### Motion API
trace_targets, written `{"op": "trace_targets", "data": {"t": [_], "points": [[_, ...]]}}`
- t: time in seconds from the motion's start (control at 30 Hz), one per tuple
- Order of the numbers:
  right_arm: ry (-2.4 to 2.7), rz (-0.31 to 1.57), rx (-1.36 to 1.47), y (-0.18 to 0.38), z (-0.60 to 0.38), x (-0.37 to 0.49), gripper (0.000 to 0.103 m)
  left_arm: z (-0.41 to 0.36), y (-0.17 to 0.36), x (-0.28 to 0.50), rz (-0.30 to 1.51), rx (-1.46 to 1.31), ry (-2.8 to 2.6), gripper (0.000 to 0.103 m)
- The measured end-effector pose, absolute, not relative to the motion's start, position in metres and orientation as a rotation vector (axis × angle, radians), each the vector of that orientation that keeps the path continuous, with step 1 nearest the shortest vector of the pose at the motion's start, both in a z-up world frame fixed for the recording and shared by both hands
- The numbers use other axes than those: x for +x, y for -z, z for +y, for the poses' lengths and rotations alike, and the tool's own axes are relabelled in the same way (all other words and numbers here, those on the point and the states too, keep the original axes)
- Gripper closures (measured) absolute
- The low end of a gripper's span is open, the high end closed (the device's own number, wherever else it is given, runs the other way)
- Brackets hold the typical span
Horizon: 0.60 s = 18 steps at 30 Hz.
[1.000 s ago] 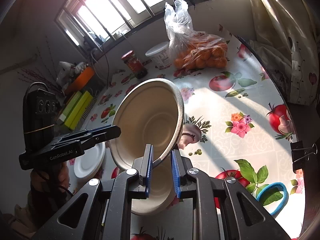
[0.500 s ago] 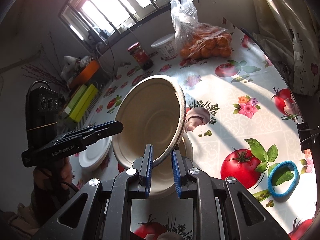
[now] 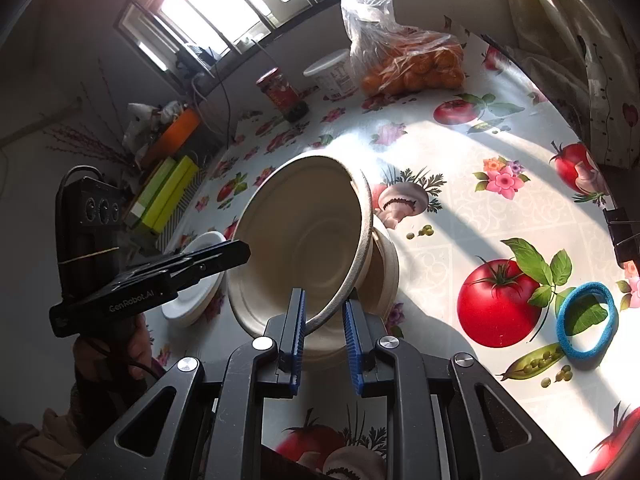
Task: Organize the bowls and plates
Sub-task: 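Lower the left-held beige bowl into the nested bowls at the right gripper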
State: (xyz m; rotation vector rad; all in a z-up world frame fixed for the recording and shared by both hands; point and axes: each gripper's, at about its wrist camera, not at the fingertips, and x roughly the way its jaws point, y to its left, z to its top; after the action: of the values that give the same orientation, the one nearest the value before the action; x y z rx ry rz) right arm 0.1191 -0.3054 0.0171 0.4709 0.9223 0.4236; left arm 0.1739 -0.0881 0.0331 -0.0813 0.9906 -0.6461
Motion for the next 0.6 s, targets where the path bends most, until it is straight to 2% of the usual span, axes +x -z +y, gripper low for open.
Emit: {"op": "trace_targets", "data": {"t": [0.6], "points": [[-0.425, 0.948, 0.472, -0.0089, -0.3032, 0.1158, 0.083, -0.0863, -0.0224, 0.1697, 1.012, -0.084, 0.632, 0.084]]}}
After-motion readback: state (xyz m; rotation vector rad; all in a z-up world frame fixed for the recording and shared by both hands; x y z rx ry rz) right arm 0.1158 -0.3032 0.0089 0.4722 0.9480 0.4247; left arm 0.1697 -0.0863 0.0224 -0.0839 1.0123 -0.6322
